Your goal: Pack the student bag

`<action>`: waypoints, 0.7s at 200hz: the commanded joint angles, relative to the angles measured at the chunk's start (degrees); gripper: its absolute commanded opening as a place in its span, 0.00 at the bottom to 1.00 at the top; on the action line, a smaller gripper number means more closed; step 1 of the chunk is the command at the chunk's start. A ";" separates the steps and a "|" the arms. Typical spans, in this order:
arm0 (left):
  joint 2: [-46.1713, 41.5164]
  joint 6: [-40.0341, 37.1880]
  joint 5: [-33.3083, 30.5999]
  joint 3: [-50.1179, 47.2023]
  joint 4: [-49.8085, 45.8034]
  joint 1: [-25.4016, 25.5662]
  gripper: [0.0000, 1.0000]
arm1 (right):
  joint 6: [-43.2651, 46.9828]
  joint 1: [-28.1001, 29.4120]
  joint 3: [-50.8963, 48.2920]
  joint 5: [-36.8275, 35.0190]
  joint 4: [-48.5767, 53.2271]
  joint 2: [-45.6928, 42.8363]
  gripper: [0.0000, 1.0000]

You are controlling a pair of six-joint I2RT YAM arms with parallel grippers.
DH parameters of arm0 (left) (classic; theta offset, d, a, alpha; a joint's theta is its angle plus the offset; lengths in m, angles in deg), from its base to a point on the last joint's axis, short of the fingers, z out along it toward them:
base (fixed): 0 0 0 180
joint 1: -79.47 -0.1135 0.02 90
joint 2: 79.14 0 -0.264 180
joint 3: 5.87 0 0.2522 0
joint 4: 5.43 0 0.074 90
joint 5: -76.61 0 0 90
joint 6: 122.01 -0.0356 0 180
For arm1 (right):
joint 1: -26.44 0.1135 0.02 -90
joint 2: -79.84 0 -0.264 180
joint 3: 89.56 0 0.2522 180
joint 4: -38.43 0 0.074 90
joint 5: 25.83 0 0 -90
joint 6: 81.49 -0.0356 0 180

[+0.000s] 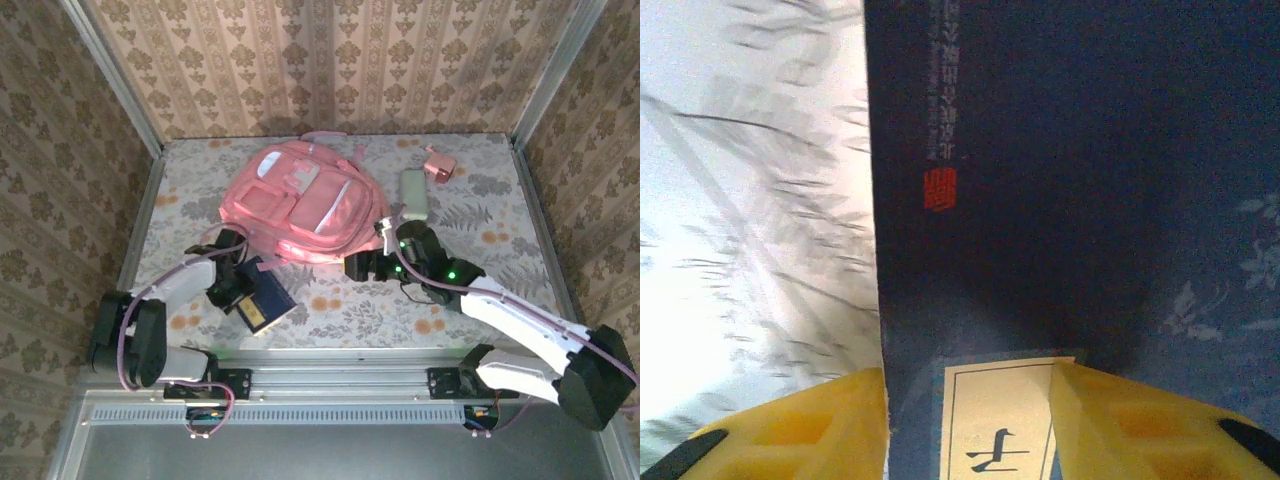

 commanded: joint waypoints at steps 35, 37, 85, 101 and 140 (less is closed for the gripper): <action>6.07 1.75 8.23 2.76 9.37 13.92 0.42 | 3.27 6.40 10.68 -0.78 10.40 16.22 0.68; 6.09 1.61 8.06 3.00 9.18 14.16 0.42 | 3.46 6.60 11.09 -0.88 10.65 17.09 0.68; 6.65 -1.24 9.21 1.66 7.73 14.44 0.39 | 4.59 8.18 17.10 -1.33 12.80 30.24 0.66; 6.16 -2.26 10.24 0.23 8.61 14.44 0.35 | 4.24 8.34 17.65 -1.12 12.07 33.38 0.68; 5.19 -4.93 9.92 -1.34 7.59 14.36 0.31 | 4.12 10.09 19.58 -0.92 10.42 39.56 0.70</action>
